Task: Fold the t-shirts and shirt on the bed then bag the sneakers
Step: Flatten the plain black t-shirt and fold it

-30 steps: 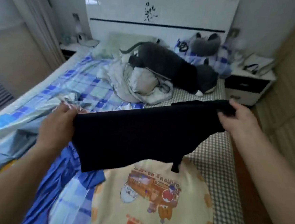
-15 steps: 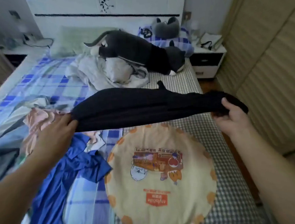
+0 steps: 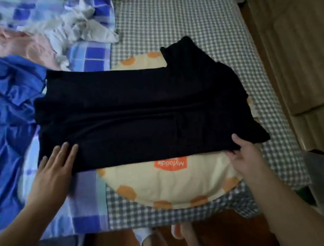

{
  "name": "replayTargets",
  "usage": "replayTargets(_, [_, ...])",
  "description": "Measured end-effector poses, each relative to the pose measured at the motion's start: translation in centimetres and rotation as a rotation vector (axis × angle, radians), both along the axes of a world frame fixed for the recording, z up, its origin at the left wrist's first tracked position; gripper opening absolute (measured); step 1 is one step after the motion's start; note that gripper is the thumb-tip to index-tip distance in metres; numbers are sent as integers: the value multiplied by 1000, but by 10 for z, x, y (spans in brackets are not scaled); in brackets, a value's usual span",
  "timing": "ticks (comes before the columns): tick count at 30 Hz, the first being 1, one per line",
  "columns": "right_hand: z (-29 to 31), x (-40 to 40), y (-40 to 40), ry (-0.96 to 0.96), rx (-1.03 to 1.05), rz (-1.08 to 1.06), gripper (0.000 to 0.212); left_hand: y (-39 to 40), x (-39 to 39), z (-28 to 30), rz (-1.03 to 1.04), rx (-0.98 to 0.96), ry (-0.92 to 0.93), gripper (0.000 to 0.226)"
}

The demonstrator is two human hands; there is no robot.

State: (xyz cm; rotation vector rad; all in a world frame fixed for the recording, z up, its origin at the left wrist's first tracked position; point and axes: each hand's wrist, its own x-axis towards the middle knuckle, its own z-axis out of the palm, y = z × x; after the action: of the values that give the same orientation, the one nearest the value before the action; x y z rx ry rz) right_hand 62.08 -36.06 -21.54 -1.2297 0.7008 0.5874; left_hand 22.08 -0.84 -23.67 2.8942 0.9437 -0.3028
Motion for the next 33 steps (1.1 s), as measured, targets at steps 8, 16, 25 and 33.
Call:
replayTargets(8, [34, -25, -64, -142, -344, 152, 66, -66, -26, 60, 15, -115, 237, 109])
replayTargets(16, [67, -30, -68, -95, -1003, 332, 76, -128, -19, 79, 167, -226, 367, 99])
replayTargets(25, [76, 106, 85, -698, -1133, 1180, 51, -107, 176, 111, 183, -310, -27, 58])
replayTargets(33, [9, 244, 189, -820, -1003, 1301, 42, -53, 397, 40, 296, -419, -224, 52])
